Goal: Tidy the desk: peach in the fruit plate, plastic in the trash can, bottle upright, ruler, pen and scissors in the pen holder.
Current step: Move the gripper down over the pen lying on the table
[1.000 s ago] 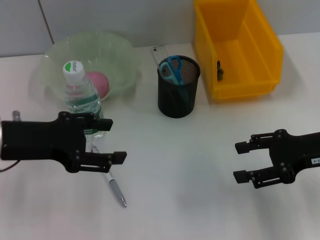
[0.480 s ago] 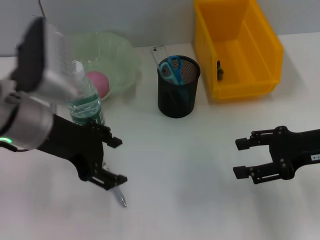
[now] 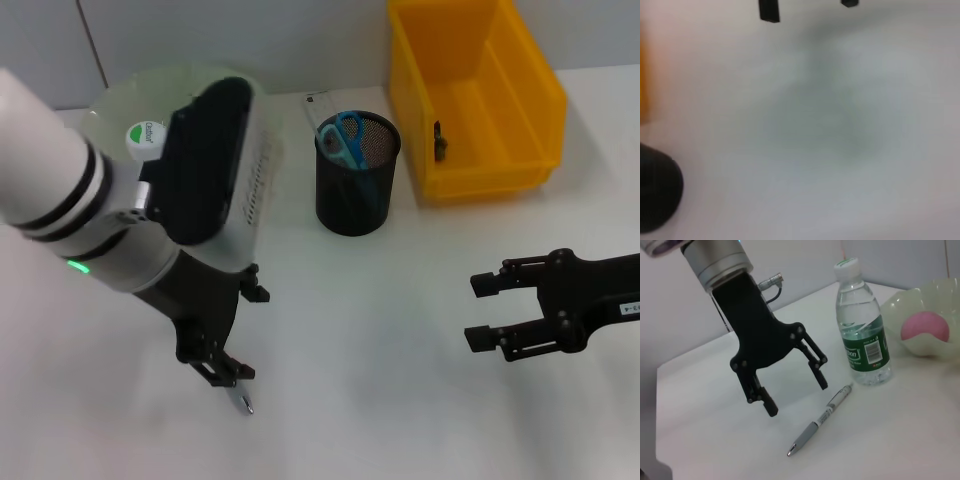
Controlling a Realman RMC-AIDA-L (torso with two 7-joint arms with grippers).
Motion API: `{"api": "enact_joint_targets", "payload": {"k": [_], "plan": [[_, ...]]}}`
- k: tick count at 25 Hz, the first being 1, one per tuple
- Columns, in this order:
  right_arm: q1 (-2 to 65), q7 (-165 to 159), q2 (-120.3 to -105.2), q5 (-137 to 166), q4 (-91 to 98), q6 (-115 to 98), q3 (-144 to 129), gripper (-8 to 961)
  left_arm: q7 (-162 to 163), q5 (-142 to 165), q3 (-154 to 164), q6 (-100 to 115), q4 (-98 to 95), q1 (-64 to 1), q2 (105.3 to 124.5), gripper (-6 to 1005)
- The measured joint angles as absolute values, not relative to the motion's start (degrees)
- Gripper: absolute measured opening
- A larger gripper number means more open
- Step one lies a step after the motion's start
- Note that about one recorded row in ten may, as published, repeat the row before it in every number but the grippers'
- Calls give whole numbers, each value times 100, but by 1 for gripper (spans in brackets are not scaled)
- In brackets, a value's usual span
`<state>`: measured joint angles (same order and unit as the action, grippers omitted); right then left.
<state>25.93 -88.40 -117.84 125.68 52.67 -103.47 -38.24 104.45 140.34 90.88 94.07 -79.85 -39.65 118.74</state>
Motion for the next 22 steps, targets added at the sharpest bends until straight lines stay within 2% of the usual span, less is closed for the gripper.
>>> {"api": "enact_joint_targets", "payload": {"k": [22], "plan": [[2628,-9302,-11765,12662,5154,-10026,-3828,778,8645,14696,10187,8947,-7727,-4569,11923,824]]}}
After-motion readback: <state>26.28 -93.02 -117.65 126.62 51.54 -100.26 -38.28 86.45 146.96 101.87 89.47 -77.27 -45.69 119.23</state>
